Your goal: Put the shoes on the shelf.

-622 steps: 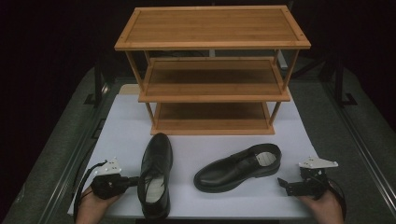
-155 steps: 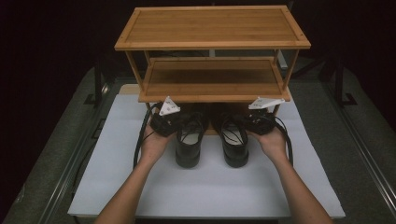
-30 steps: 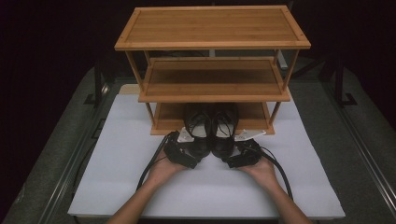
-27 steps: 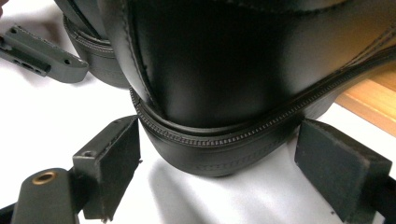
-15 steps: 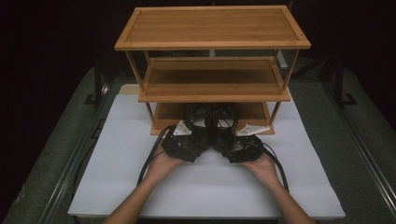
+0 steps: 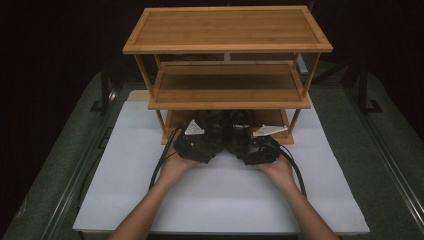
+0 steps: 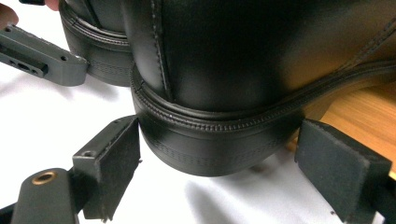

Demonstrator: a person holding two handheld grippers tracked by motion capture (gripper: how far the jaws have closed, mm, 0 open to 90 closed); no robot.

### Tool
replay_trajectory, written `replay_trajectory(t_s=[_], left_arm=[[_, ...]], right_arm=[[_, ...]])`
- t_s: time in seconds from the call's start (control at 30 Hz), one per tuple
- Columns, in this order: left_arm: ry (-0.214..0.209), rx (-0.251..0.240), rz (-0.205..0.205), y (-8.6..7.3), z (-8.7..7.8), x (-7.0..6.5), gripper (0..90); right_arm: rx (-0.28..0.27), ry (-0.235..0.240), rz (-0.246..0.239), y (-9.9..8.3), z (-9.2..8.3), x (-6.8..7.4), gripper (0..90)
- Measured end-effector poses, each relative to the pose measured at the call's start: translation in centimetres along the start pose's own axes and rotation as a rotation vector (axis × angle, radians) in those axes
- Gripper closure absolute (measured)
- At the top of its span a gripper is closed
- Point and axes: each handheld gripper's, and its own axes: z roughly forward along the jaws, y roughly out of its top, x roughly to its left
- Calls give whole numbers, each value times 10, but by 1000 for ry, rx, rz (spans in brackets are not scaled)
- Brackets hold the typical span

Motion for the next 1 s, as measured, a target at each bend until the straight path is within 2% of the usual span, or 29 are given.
replay_trajectory(t_s=[0.07,0.1,0.43,0.5,0.6,0.63,0.7,0.87,0.9,0.93,1.0], left_arm=[[5,-4,-4,1,3,3,70],[13,-5,6,2,5,5,70],[32,-30,-50,9,26,22,69],[43,-30,-46,10,29,26,69],[28,-44,-64,12,34,28,69],[37,-19,-43,12,35,31,69],[46,0,-48,12,39,33,69],[72,47,-21,7,49,32,68],[64,52,-13,6,52,32,67],[66,48,-27,6,52,32,63],[69,49,-21,6,52,32,63]], right_arm=[[-2,-4,-1,2,2,-2,143],[2,-7,1,3,4,-4,143],[-1,-59,-23,20,18,-20,143],[4,-69,-24,22,21,-23,142],[-6,-83,-26,24,25,-28,143],[-4,-88,-32,25,26,-28,142],[8,-99,-43,26,28,-28,142],[51,-127,-66,23,38,-27,142],[67,-141,-75,21,40,-28,142],[73,-138,-71,20,42,-29,141],[75,-129,-55,19,43,-30,141]])
